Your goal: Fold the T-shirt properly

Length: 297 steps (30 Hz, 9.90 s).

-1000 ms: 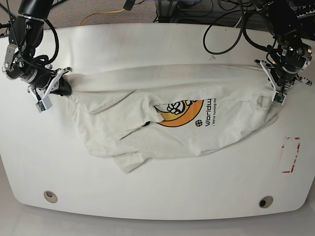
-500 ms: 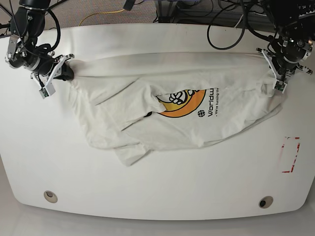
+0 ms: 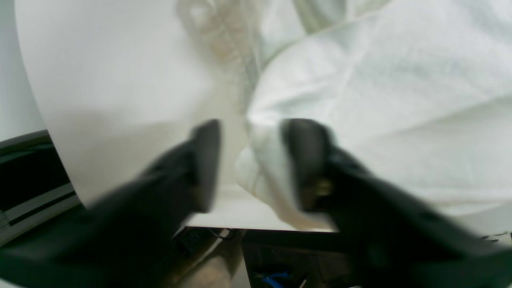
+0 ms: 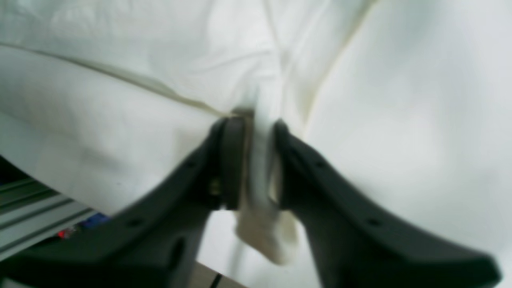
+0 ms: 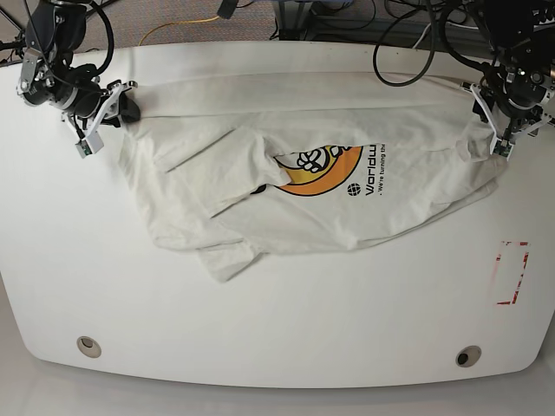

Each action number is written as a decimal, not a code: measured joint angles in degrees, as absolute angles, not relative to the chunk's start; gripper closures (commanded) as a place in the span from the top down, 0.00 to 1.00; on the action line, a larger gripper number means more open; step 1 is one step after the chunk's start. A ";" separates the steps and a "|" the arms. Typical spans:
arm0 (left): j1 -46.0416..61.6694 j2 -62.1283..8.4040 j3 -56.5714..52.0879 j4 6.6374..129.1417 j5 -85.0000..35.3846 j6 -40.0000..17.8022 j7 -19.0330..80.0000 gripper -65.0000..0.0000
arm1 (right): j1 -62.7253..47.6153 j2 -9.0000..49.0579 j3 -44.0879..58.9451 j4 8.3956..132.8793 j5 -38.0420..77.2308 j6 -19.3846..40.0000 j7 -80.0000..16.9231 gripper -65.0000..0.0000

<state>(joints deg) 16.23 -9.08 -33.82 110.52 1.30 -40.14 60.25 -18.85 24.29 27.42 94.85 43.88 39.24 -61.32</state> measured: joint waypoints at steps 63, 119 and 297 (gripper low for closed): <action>20.62 -15.14 -42.96 92.27 -10.37 -40.36 51.83 0.59 | -26.96 20.01 32.29 105.30 39.48 40.07 -64.55 0.32; 20.64 -15.59 -39.90 97.76 -8.84 -40.01 53.74 0.59 | -32.12 15.73 37.45 112.71 45.10 39.70 -69.23 0.64; 11.35 -16.53 -29.30 102.15 -2.02 -40.38 53.87 0.04 | -8.10 13.50 15.59 112.90 22.35 40.07 -72.75 0.25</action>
<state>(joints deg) 11.35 -16.53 -29.30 102.15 -2.02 -40.38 53.87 -8.10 13.50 15.59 112.90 22.35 40.07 -72.75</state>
